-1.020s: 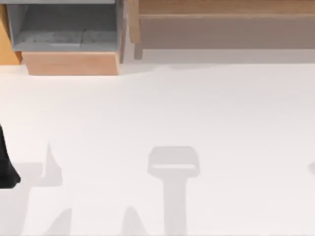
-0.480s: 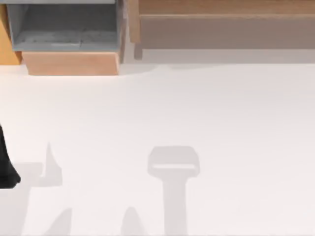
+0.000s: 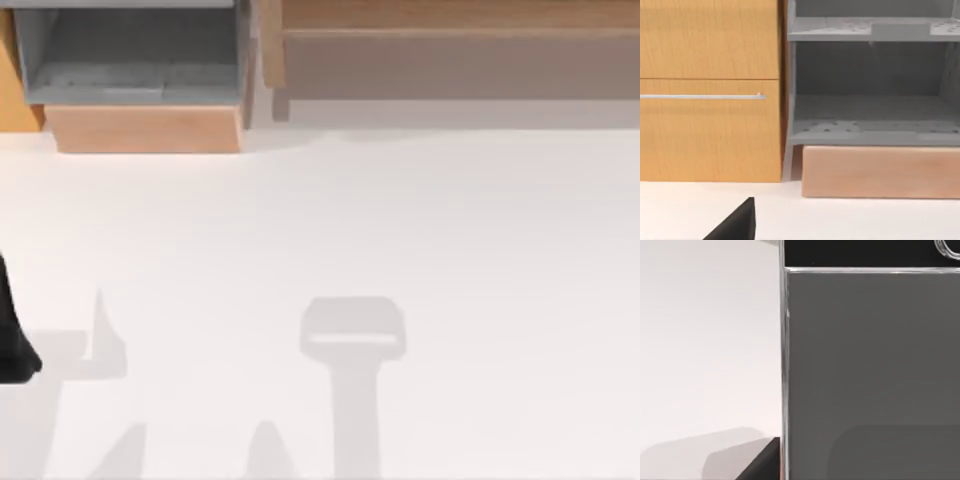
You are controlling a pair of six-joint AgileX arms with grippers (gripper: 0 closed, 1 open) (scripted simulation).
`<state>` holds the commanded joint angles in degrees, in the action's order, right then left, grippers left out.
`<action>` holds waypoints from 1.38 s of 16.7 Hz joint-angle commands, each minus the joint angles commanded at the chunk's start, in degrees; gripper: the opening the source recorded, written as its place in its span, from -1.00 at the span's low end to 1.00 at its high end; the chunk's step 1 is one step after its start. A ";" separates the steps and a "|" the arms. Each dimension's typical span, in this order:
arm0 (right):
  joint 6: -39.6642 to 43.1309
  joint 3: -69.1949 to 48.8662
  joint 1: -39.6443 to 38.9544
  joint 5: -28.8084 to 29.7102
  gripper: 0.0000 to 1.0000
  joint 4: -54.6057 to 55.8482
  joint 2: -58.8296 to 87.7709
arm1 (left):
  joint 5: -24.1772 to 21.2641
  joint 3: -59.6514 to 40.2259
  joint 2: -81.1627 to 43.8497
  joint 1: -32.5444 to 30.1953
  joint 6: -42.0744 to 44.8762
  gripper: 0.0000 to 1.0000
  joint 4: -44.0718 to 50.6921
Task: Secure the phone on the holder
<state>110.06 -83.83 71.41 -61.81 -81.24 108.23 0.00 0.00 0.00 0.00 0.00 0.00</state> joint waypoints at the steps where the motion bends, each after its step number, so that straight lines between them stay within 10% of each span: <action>1: -1.69 0.88 -0.24 -0.35 -1.00 1.64 -1.02 | 0.00 0.00 0.00 0.00 0.00 1.00 0.00; 15: -12.61 7.91 -6.49 -1.45 -1.00 16.81 -0.91 | 0.00 0.00 0.00 0.00 0.00 1.00 0.00; 23: -12.61 7.91 -6.49 -1.45 0.21 16.81 -0.91 | 0.00 0.00 0.00 0.00 0.00 1.00 0.00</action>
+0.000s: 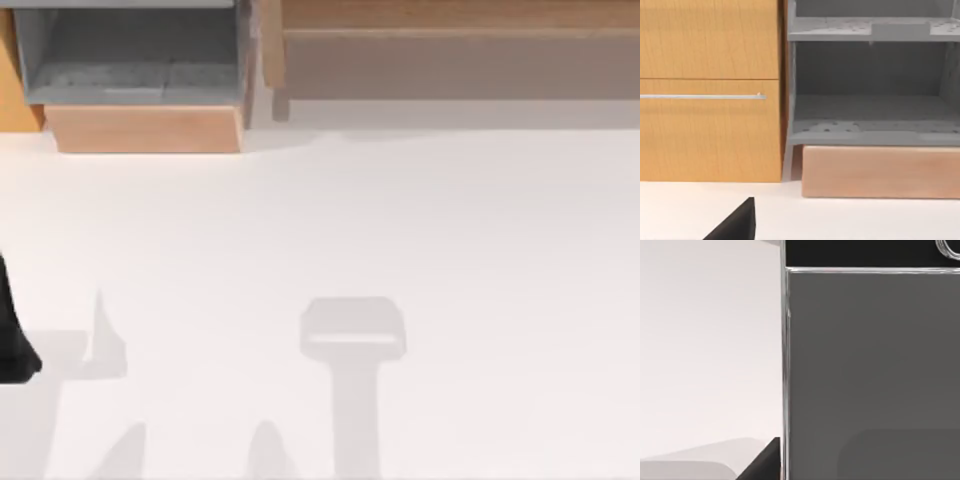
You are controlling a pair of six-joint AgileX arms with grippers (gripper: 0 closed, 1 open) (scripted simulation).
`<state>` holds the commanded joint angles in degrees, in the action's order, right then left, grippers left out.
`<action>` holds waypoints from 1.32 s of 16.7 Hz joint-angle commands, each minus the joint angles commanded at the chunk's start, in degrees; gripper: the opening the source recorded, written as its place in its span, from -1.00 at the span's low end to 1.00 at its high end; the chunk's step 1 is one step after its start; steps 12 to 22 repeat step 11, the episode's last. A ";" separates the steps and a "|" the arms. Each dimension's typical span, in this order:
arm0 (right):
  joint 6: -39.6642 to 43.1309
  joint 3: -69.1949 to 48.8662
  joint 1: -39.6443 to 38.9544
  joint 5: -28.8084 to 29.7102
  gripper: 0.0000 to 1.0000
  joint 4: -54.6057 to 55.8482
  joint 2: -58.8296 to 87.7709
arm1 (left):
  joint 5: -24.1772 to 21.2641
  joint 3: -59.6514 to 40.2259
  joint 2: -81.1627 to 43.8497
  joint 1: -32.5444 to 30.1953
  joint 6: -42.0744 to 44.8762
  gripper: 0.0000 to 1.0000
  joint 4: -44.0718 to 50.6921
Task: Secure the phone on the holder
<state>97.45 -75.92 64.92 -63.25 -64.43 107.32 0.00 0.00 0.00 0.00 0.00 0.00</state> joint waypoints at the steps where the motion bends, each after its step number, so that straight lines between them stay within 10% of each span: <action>1: 0.00 0.00 0.00 0.00 0.36 0.00 0.00 | 0.00 0.00 0.00 0.00 0.00 1.00 0.00; 6: 0.00 0.00 0.00 0.00 1.00 0.00 0.00 | 0.00 0.00 0.00 0.00 0.00 1.00 0.00; 22: 0.00 0.00 0.00 0.00 1.00 0.00 0.00 | 0.00 0.00 0.00 0.00 0.00 1.00 0.00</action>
